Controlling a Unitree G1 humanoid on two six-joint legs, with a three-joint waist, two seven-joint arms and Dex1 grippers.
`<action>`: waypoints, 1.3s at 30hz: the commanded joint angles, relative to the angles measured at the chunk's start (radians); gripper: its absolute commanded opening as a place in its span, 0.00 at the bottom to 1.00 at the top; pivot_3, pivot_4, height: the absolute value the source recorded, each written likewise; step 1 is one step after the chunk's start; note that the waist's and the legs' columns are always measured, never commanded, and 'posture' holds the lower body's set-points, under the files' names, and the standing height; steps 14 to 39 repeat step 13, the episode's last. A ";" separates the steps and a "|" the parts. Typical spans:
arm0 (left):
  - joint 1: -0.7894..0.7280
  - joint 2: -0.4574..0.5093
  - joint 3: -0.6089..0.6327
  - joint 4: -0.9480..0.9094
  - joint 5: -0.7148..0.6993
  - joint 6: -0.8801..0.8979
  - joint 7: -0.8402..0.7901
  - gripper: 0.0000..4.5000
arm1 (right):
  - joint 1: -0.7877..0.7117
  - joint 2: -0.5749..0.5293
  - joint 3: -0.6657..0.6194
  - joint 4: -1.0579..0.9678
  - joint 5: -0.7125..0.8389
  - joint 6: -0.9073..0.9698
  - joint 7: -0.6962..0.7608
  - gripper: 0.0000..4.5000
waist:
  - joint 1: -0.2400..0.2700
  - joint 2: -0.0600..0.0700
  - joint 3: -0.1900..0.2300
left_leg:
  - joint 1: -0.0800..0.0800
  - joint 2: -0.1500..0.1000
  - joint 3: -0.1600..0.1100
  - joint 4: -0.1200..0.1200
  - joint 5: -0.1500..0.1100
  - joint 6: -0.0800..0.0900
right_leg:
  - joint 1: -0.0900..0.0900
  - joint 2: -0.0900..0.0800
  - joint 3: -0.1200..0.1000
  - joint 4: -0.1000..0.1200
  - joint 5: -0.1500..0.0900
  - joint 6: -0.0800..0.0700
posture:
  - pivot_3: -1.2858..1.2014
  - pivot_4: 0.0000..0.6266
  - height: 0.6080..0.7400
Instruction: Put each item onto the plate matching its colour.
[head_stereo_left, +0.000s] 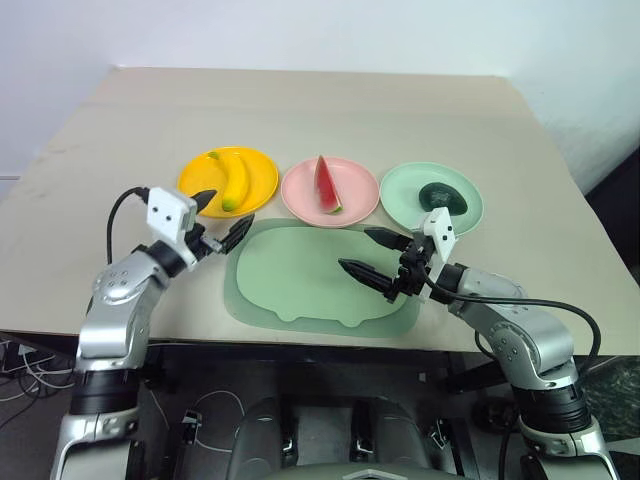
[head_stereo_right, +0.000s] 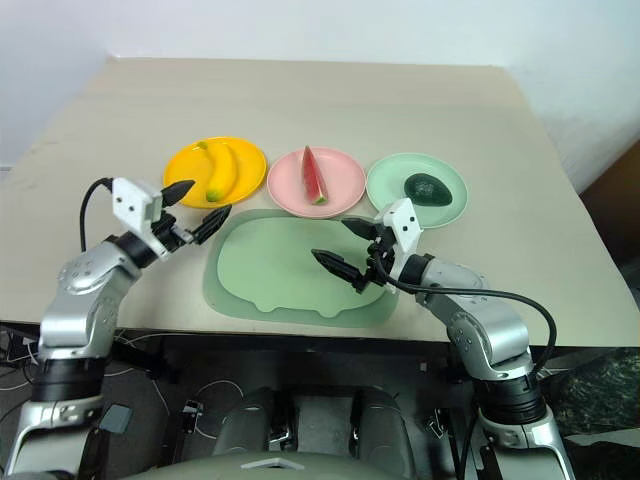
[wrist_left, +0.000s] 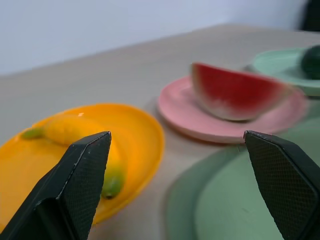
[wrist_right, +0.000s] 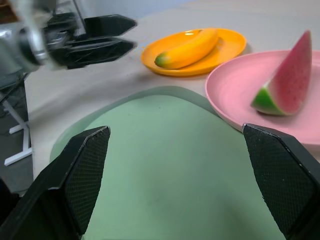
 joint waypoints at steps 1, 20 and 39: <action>0.110 0.013 0.066 -0.109 -0.123 -0.069 -0.122 0.99 | 0.001 -0.015 -0.033 -0.012 0.008 -0.040 0.024 1.00 | -0.003 0.000 0.000 | 0.000 0.000 0.000 0.000 0.000 0.000 | 0.000 0.000 0.000 0.000 0.000 0.000 | 0.52 0.24 0.66; 0.318 0.005 0.073 -0.249 -0.258 -0.015 -0.166 0.99 | 0.061 -0.060 -0.072 0.018 0.004 -0.086 0.075 1.00 | -0.001 0.000 0.000 | 0.000 0.000 0.000 0.000 -0.001 0.001 | 0.000 0.000 0.000 -0.001 0.000 0.000 | 0.52 0.24 0.66; 0.318 0.005 0.073 -0.249 -0.258 -0.015 -0.166 0.99 | 0.061 -0.060 -0.072 0.018 0.004 -0.086 0.075 1.00 | -0.001 0.000 0.000 | 0.000 0.000 0.000 0.000 -0.001 0.001 | 0.000 0.000 0.000 -0.001 0.000 0.000 | 0.52 0.24 0.66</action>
